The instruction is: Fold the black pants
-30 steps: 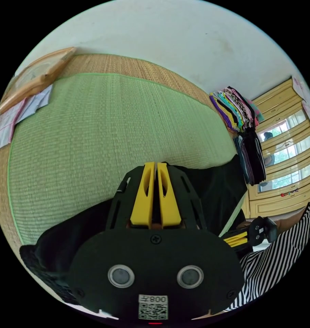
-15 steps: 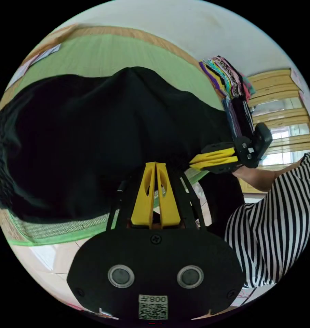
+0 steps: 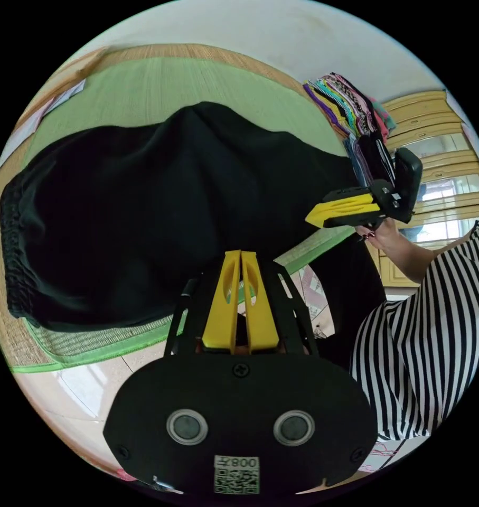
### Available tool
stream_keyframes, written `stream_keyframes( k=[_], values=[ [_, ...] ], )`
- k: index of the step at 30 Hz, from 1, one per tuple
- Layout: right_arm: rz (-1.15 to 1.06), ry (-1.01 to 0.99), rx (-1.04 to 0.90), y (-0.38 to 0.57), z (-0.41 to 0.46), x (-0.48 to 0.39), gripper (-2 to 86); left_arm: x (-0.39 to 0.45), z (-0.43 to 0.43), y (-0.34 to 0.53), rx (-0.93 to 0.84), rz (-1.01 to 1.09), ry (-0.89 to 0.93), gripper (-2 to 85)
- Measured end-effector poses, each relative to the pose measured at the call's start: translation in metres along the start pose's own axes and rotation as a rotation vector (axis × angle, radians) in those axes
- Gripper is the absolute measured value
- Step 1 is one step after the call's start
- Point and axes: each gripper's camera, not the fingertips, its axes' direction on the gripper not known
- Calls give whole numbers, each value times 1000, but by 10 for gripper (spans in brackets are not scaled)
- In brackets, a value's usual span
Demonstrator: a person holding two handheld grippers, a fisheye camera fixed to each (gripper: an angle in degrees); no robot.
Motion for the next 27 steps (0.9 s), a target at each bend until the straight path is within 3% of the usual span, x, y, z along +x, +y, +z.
stream_keyframes(
  k=[3, 8, 12, 20, 25, 27],
  values=[
    [68, 58, 79, -2, -20, 37, 1, -2, -14, -14, 99, 8, -43, 0],
    [201, 140, 162, -17, -28, 101, 1, -26, -33, -33, 247, -120, -282, 0],
    [272, 205, 74, -12, -5, 135, 1, -56, -27, -20, 188, -298, -461, 0],
    [334, 197, 154, 15, -5, 153, 1, -62, -22, 11, 256, -411, -385, 2],
    [335, 164, 187, 38, -28, 160, 1, -29, -21, 14, 335, -285, -167, 1],
    [351, 119, 191, 67, -39, 160, 1, -16, -12, 14, 303, -250, -171, 1]
  ],
)
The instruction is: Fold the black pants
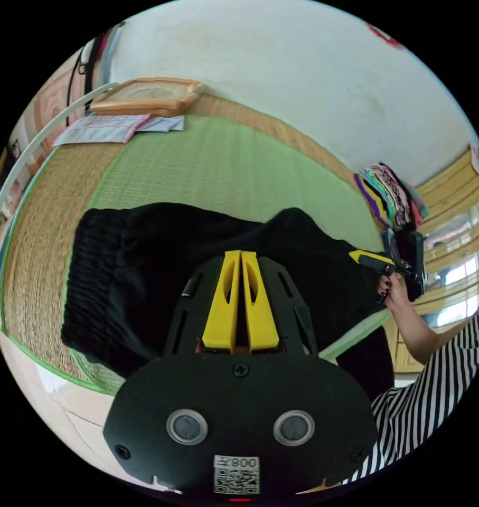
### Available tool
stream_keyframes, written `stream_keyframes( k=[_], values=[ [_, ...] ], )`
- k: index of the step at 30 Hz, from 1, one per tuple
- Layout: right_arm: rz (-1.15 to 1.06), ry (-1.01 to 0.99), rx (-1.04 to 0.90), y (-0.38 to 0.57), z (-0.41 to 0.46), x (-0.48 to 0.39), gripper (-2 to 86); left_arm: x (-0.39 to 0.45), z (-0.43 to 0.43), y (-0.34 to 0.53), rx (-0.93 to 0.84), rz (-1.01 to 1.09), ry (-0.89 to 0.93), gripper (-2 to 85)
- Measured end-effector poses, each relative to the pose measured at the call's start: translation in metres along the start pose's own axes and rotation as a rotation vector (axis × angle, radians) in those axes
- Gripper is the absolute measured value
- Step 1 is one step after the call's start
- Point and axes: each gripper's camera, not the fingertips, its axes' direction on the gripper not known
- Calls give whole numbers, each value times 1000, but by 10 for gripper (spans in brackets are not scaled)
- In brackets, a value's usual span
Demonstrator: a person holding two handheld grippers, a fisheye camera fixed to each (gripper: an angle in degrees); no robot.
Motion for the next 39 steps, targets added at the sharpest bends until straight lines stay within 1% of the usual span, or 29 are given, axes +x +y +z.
stream_keyframes(
  k=[1, 2, 3, 4, 6, 7, 9, 14, 16, 18, 19, 20, 22, 27, 36, 39],
  values=[
    [8, -6, -7, 7, -2, 3, 1, 4, 9, 4, -42, 5, -20, 1],
    [26, -6, -46, 21, 0, 8, 1, 3, 22, 6, -123, -15, -24, 1],
    [45, 15, -114, 34, 7, 14, 1, 2, 27, 8, -154, -29, -8, 2],
    [52, 14, -134, 40, 9, 16, 1, -1, 25, 10, -101, -73, 47, 2],
    [91, -32, -103, 54, -6, 24, 1, 5, 21, 8, -88, -68, 95, 2],
    [95, -25, -93, 56, -10, 24, 1, 17, 18, 9, -72, -22, 108, 2],
    [82, -42, -61, 68, -26, 20, 1, 39, 22, 10, -101, 65, 159, 4],
    [41, -36, -164, 93, -16, 12, 2, 107, 56, 28, -254, 290, 329, 23],
    [24, -39, -161, 101, -16, 9, 4, 128, 70, 35, -318, 369, 362, 33],
    [-20, 7, -177, 105, -14, 3, 6, 147, 84, 42, -382, 455, 333, 39],
    [-34, 28, -186, 106, -13, 2, 7, 156, 92, 46, -411, 502, 275, 33],
    [-62, 62, -209, 107, -9, -1, 8, 161, 92, 47, -374, 522, 234, 26],
    [-98, 102, -239, 107, -3, -4, 9, 166, 95, 46, -397, 537, 218, 16],
    [-153, 103, -235, 106, 0, -10, 8, 172, 91, 42, -382, 536, 220, 5],
    [-164, 135, -247, 111, 8, -8, 4, 175, 89, 44, -370, 519, 246, 3],
    [-163, 134, -245, 113, 9, -6, 2, 176, 96, 48, -406, 542, 227, 3]
  ],
)
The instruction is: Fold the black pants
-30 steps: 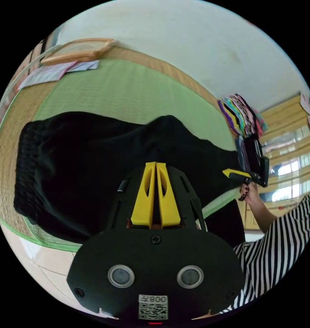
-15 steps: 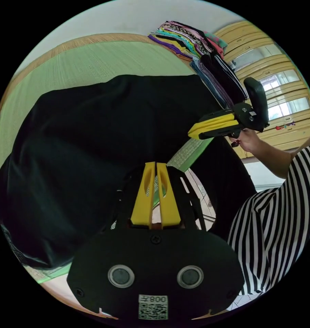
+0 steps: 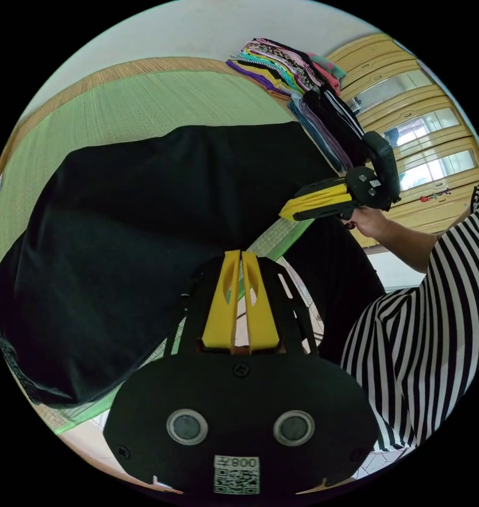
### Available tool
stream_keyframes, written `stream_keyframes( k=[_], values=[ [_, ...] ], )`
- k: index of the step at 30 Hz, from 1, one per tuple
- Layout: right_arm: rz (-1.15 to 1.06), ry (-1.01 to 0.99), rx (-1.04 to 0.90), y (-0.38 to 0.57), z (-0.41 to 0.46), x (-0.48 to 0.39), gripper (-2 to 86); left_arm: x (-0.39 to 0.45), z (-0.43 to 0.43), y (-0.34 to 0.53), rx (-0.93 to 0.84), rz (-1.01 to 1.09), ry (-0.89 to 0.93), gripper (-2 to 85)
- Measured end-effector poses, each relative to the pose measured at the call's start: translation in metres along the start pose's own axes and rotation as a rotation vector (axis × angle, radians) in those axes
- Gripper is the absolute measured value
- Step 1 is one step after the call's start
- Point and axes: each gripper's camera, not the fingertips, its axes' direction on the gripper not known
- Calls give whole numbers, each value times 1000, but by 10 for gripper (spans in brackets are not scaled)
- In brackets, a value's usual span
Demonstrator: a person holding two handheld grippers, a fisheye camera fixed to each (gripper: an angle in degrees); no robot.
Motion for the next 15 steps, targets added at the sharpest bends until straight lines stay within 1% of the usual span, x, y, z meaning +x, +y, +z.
stream_keyframes(
  k=[2, 4, 8, 12, 14, 15],
  values=[
    [10, -23, -1, 1, -1, 4, 2, -2, 10, 1, -40, -6, -9, 4],
    [28, -45, 17, 1, -6, 8, 1, -1, 10, 1, -35, -8, -10, 4],
    [75, -101, 114, 0, -27, 27, 0, 1, 8, 4, -42, 0, -14, 4],
    [148, -83, 210, -19, -39, 63, 0, 5, -1, 7, -3, 18, 20, 4],
    [173, -57, 215, -31, -34, 78, 0, 6, -10, 3, 50, 32, 39, 3],
    [201, -19, 185, -37, -26, 87, 1, 6, -11, 0, 62, 36, 35, 3]
  ],
)
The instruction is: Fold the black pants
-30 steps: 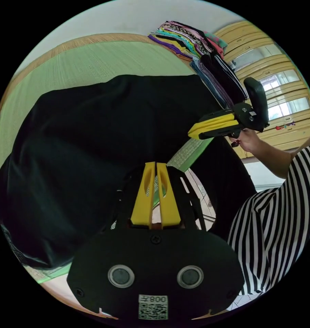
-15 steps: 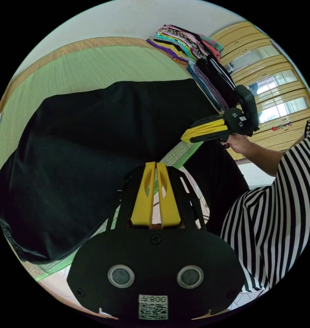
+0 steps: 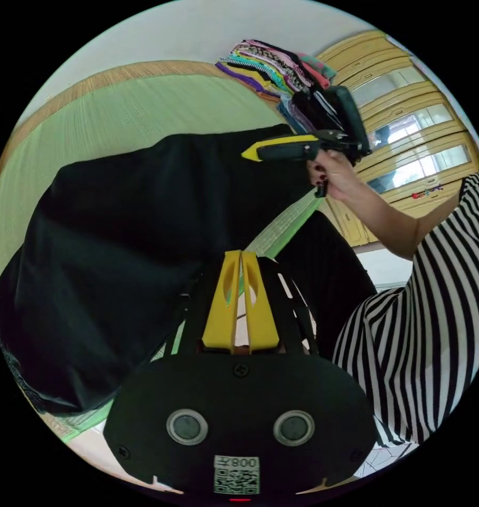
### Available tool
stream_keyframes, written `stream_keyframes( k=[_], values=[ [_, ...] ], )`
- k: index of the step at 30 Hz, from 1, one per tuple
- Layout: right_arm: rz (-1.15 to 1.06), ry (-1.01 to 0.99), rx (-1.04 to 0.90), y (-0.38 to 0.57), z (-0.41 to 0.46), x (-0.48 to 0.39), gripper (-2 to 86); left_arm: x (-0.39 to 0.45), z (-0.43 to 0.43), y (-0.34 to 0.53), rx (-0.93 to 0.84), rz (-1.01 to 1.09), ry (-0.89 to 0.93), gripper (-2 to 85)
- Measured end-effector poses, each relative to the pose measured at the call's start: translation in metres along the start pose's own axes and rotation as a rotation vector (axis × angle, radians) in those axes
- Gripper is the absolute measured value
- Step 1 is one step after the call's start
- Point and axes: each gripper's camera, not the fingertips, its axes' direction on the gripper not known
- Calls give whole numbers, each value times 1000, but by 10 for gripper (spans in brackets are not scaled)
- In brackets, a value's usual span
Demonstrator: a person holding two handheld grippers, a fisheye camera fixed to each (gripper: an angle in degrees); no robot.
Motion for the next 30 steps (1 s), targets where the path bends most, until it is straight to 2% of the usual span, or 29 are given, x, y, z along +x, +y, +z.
stream_keyframes(
  k=[3, 7, 9, 11, 12, 18, 21, 26, 30],
  values=[
    [7, 118, -62, -1, 19, 11, 1, -8, -5, -19, 71, 25, -43, 1],
    [133, 92, -6, 10, 12, 33, 1, -27, 1, -55, 130, 28, -107, 1],
    [181, 22, 16, 13, 11, 44, 1, -36, 9, -67, 107, 16, -117, 1],
    [177, 1, 17, 14, 9, 46, 1, -45, 27, -72, 7, -18, -179, 1],
    [170, -2, 37, 15, 4, 46, 1, -46, 27, -71, 31, -17, -159, 1],
    [212, 17, 107, 10, -9, 71, 1, -46, 6, -37, 88, -71, -143, 1],
    [228, 80, 23, 4, 8, 81, 1, -59, -28, -8, 176, -179, -239, 1],
    [214, 80, 42, -2, 9, 79, 1, -105, -90, 60, 276, -467, -450, 1],
    [81, -84, 94, -33, 14, 48, 1, -122, -116, 94, 271, -535, -536, 1]
  ],
)
